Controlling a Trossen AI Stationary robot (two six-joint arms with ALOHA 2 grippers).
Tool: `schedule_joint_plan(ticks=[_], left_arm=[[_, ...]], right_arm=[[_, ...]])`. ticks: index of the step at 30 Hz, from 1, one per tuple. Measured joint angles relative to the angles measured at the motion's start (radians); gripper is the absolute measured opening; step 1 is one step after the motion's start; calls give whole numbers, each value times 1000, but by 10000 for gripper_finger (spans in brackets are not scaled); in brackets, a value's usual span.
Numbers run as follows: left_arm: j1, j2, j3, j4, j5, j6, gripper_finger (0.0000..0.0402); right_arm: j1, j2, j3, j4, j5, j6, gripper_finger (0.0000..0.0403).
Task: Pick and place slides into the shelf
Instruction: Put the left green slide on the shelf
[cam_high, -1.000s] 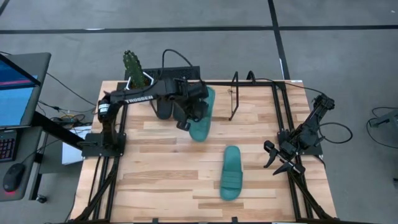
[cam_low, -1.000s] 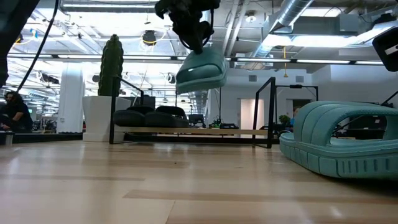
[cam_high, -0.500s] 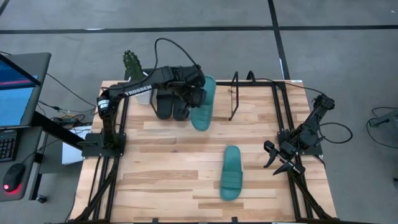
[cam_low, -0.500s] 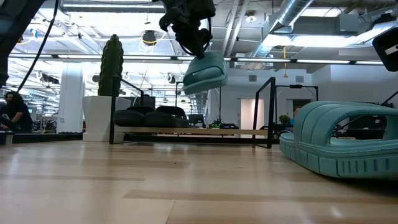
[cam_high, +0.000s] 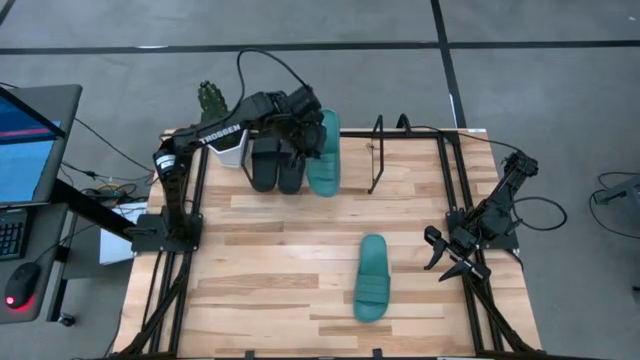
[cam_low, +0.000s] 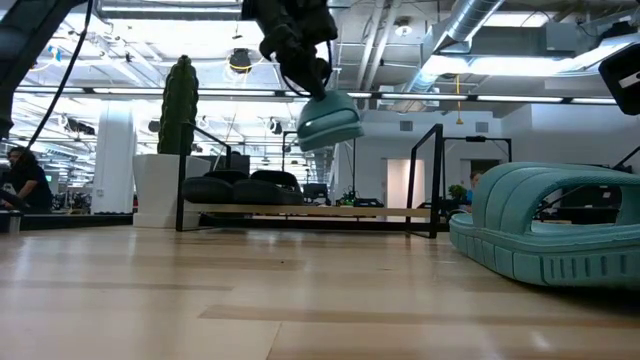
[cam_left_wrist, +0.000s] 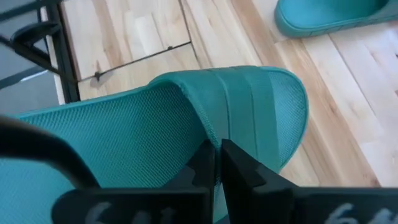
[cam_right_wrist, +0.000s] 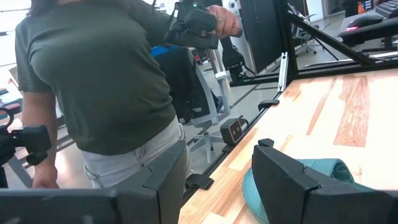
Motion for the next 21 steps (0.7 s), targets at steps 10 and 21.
schedule_joint_plan(ticks=[10,21], left_arm=[[36,90,0,-12,27,42,0],[41,199,-1,-34,19,84,0]], right_arm=[[0,0,0,0,0,0,169],[0,0,0,-1,0,0,169]])
